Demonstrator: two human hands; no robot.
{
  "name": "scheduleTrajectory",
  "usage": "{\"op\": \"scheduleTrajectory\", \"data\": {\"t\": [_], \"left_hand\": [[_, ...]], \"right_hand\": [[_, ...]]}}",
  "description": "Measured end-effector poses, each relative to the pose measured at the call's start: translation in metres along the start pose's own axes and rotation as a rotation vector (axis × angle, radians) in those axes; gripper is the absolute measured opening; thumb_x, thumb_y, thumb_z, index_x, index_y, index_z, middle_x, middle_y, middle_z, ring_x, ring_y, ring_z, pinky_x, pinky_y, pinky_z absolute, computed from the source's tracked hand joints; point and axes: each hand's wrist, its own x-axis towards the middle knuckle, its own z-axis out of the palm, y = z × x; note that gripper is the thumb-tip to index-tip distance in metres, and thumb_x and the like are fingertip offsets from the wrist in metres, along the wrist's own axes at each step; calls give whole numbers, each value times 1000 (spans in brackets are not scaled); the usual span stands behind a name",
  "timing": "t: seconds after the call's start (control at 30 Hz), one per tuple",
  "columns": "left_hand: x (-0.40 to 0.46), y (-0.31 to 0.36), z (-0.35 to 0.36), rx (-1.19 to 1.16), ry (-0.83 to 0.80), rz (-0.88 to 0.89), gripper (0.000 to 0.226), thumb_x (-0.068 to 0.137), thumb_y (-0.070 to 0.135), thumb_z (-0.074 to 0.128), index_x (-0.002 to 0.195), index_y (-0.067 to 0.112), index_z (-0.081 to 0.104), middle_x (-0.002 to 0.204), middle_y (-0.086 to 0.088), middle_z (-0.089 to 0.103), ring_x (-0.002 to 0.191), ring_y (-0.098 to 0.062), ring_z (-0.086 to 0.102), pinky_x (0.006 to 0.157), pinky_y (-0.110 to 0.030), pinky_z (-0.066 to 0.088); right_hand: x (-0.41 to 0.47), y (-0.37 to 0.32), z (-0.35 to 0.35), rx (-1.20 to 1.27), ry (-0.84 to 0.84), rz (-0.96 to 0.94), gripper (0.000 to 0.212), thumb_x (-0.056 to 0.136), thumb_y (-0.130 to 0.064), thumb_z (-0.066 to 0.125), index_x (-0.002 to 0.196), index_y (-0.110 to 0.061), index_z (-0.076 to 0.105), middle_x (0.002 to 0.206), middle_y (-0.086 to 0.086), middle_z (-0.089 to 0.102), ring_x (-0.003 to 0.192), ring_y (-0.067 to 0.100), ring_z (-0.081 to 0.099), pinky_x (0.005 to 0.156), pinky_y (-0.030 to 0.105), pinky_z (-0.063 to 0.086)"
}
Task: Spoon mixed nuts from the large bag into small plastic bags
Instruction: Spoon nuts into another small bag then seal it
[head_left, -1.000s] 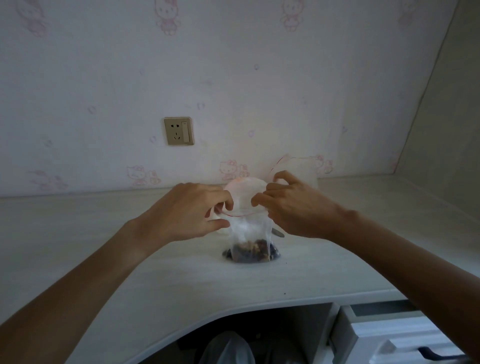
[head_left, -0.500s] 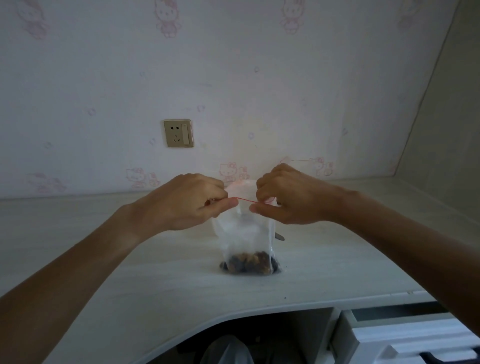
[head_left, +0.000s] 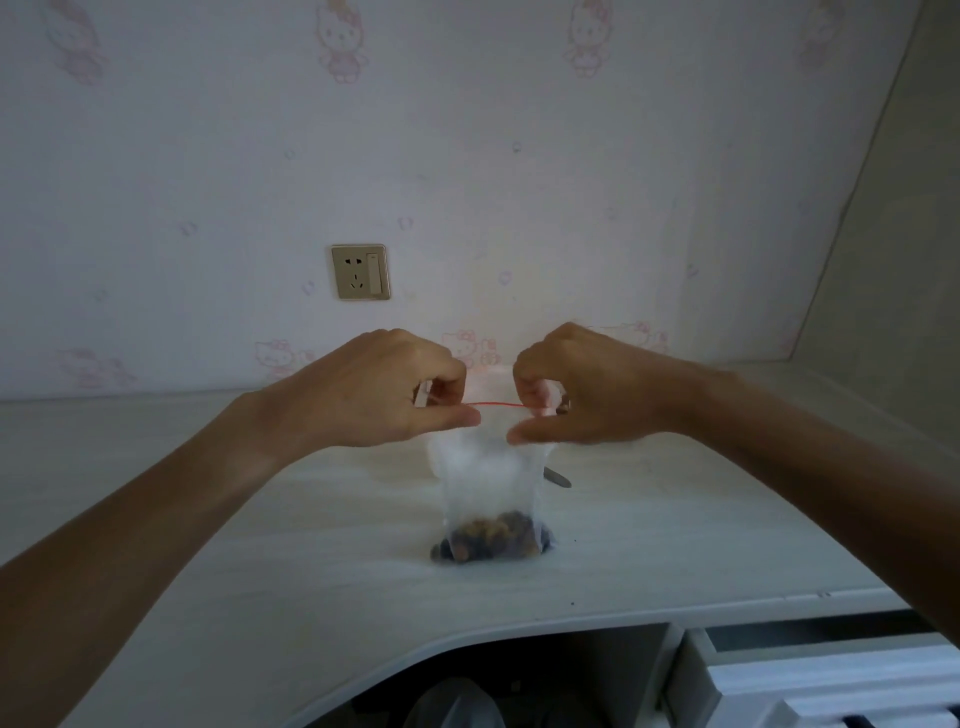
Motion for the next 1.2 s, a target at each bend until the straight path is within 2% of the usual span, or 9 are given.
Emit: {"op": "scheduleTrajectory", "data": {"t": [0.17,0.27,0.43,0.53,0.6,0.7,0.83,1.07,1.2], "left_hand": [[5,9,1,-173,-13,10,54,95,74,42,66,33,62,72,15,62,55,-4,65,62,-18,46],[6,11,2,-254,-20,-13,56,97,74,40,69,32,63,70,19,66,46,-8,65,59,-15,48],[-3,0,4,-215,-29,-103,54,92,82,43,72,35,62,67,19,66,50,-5,63,55,-17,47],[-6,-9,3,-171,-58,-177,48,84,83,50,76,38,61,77,27,64,63,-4,63,58,-25,44],[-6,-10,3,-273,-83,-222,42,85,78,56,76,37,61,69,19,66,55,-8,65,59,-26,45],[-2,-4,3,-447,-67,-212,36,87,71,62,79,36,64,66,13,66,47,-15,63,55,-24,49],[4,4,1,-612,-28,-208,35,88,65,67,82,31,70,73,5,68,48,-26,63,49,-20,50],[-3,1,2,-639,-47,-216,34,88,64,67,80,31,68,79,7,73,47,-19,66,54,-14,48],[-5,-2,-1,-653,-38,-237,31,88,60,67,79,30,69,78,5,73,49,-19,67,55,-13,46]], "right_hand": [[5,-5,4,143,20,16,20,89,-30,81,85,-20,64,75,-13,63,68,-1,58,69,20,46],[7,-8,2,240,52,23,8,95,-22,75,97,-14,74,86,-9,73,75,-4,65,74,10,45],[3,-5,-11,302,29,63,15,101,-16,63,104,-9,76,92,-1,77,81,3,68,77,12,48],[-2,-2,-16,356,-3,126,16,104,-14,58,97,-14,72,85,-6,72,77,1,65,68,12,46],[-3,-2,-16,375,11,159,17,103,-11,57,92,-13,70,81,-5,71,73,2,64,62,11,44],[-2,-6,-12,368,20,143,15,100,-16,65,91,-5,70,80,0,70,74,11,65,66,19,49],[6,-10,-9,370,14,120,12,97,-24,71,94,-13,73,82,-5,71,76,9,67,77,32,57],[6,-2,-19,567,25,197,13,97,-21,70,90,-12,77,76,-3,76,65,-1,65,67,9,45],[0,3,-26,519,15,207,14,99,-17,67,92,-8,75,79,1,77,75,12,72,86,27,57]]}}
